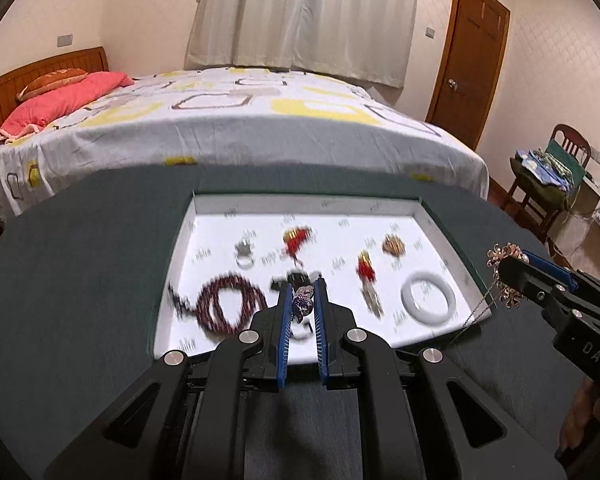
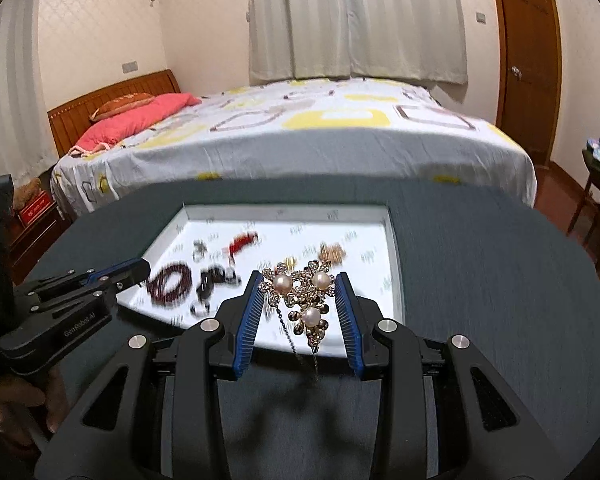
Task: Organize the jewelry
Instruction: 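Carry the pearl brooch and silver charm into the box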
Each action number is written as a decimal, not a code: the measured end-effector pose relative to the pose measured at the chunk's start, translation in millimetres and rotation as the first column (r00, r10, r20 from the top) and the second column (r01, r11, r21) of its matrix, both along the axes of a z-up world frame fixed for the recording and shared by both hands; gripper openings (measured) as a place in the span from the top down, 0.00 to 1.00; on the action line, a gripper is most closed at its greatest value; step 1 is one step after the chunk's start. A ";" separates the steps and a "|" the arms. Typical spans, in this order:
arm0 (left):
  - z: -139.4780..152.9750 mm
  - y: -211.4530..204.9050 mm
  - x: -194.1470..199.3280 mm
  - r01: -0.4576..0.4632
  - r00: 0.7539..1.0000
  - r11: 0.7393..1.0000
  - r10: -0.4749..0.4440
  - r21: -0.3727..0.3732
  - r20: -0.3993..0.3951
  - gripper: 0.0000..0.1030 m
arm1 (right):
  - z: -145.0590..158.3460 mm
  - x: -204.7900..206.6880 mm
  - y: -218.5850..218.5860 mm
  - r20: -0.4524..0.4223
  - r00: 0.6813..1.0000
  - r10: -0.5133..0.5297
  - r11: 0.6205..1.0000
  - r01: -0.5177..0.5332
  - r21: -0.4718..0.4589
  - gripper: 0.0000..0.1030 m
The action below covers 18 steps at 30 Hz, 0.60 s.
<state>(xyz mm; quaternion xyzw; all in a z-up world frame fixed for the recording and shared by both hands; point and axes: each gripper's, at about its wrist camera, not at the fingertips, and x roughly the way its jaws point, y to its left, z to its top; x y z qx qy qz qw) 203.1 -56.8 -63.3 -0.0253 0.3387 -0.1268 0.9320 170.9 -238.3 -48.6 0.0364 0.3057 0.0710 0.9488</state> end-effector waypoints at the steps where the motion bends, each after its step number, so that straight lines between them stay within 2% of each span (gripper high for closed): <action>1: 2.7 1.2 5.5 -0.005 1.000 1.000 0.005 -0.001 0.009 0.88 | 2.1 5.0 0.8 0.010 1.000 0.003 1.000 -0.003 0.001 0.65; 7: 14.5 4.3 38.7 -0.026 0.998 1.000 0.026 -0.001 0.053 0.88 | 13.2 43.4 11.6 0.060 0.998 0.012 1.000 -0.012 0.002 0.65; 18: 12.8 -8.2 84.5 -0.016 0.997 1.000 0.016 -0.003 0.069 0.88 | 9.1 92.4 20.1 0.078 0.997 0.023 1.000 -0.023 0.008 0.65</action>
